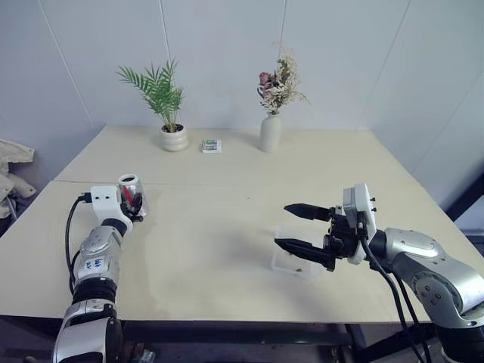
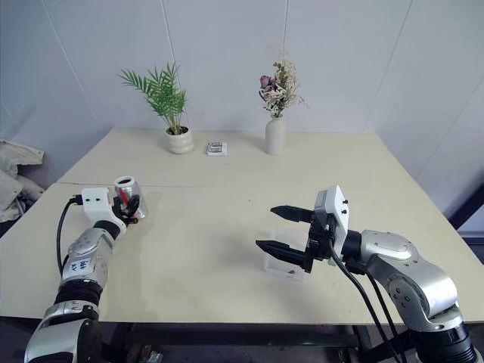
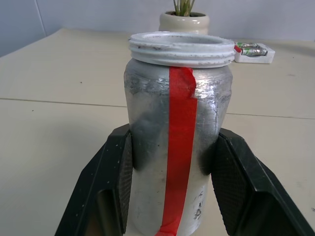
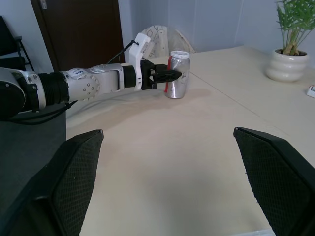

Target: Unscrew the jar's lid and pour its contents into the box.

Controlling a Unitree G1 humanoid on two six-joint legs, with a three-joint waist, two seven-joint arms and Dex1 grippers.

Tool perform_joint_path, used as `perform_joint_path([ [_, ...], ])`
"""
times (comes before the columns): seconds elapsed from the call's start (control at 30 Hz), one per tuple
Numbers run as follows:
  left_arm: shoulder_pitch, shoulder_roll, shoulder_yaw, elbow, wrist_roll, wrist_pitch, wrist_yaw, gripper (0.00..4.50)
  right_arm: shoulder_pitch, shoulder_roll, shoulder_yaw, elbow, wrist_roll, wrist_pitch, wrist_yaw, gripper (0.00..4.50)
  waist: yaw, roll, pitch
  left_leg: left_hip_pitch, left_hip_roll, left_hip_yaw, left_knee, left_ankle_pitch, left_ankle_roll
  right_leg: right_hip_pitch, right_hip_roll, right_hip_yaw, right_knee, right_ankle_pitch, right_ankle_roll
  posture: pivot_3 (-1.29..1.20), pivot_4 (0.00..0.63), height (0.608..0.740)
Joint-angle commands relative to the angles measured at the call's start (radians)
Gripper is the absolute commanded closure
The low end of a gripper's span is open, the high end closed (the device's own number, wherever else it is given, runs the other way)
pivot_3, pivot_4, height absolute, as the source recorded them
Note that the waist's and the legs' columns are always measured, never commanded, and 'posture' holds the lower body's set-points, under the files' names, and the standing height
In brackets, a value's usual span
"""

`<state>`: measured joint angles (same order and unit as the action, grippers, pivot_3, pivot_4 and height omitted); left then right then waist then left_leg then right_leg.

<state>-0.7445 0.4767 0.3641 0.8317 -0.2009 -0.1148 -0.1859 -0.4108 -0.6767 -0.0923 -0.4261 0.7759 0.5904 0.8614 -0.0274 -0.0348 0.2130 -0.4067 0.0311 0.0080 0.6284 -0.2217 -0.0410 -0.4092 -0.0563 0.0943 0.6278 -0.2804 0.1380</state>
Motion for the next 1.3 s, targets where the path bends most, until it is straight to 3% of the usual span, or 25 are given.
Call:
perform_joint_path([
  [0.03,0.027,0.005,0.006,-0.002,-0.006,-0.044,-0.016,2.61,0.021,-0.012,-0.039,-0.04,0.021,0.002,-0.002,0.02,-0.002,0.0,0.0,0.0,0.0,0.0,0.0,0.0,0.0,0.0,0.0,0.0,0.0,0.0,0.0,0.0,0.15,0.74],
  [0.13,0.04,0.002,0.009,-0.008,-0.016,-0.055,-0.029,2.61,0.025,-0.013,-0.043,-0.042,0.022,0.002,-0.002,0.02,-0.003,0.0,0.0,0.001,0.0,0.001,0.0,0.0,0.0,0.0,0.0,0.0,0.0,0.0,-0.001,0.0,0.15,0.74],
  [0.4,0.138,0.009,0.038,-0.193,-0.059,-0.025,-0.026,0.01,0.012,-0.003,-0.037,-0.021,0.013,-0.012,0.017,0.0,-0.003,-0.001,0.0,0.0,0.002,0.002,-0.001,0.0,0.0,-0.001,0.0,0.0,-0.001,0.001,-0.001,0.0,0.15,0.74],
  [0.8,0.532,0.107,0.075,-0.807,-0.103,0.182,-0.113,0.01,0.007,-0.031,-0.067,-0.006,0.013,-0.027,0.08,0.0,-0.01,-0.002,-0.001,0.001,0.003,0.003,-0.003,-0.001,0.0,-0.001,-0.002,-0.001,-0.002,0.0,-0.004,0.0,0.15,0.74],
  [0.9,0.643,0.156,0.06,-0.974,-0.187,0.243,-0.263,0.01,0.037,-0.066,-0.104,-0.025,0.022,-0.02,0.102,0.0,-0.006,-0.002,-0.001,0.001,0.003,0.002,-0.003,-0.001,0.0,0.0,-0.002,-0.002,-0.005,-0.002,-0.011,0.0,0.15,0.74],
  [0.93,0.665,0.17,0.051,-1.014,-0.2,0.253,-0.3,0.01,0.045,-0.077,-0.115,-0.026,0.025,-0.018,0.109,0.0,-0.005,-0.002,-0.001,0.001,0.004,0.003,-0.005,0.0,0.0,0.0,-0.003,-0.002,-0.007,-0.007,-0.022,0.0,0.15,0.74],
  [1.03,0.683,0.215,0.021,-1.08,-0.241,0.286,-0.401,0.01,0.066,-0.112,-0.141,-0.013,0.023,-0.017,0.132,0.0,-0.002,-0.002,-0.001,0.001,0.002,0.004,-0.007,0.0,0.001,0.0,-0.005,-0.002,-0.01,-0.007,-0.023,0.0,0.15,0.74],
  [1.17,0.708,0.35,-0.046,-1.133,-0.316,0.32,-0.687,0.01,0.079,-0.163,-0.162,0.029,-0.008,-0.048,0.194,0.0,-0.006,-0.002,-0.001,0.001,0.002,0.004,-0.009,0.0,0.001,0.0,-0.005,-0.002,-0.011,-0.007,-0.024,0.0,0.15,0.74],
  [1.3,0.706,0.379,-0.028,-1.108,-0.315,0.252,-0.782,0.01,0.068,-0.171,-0.141,0.063,-0.049,-0.1,0.229,0.0,-0.026,-0.001,-0.002,0.002,0.003,0.007,-0.015,0.0,0.001,0.0,-0.005,-0.001,-0.016,-0.008,-0.025,0.0,0.15,0.74],
])
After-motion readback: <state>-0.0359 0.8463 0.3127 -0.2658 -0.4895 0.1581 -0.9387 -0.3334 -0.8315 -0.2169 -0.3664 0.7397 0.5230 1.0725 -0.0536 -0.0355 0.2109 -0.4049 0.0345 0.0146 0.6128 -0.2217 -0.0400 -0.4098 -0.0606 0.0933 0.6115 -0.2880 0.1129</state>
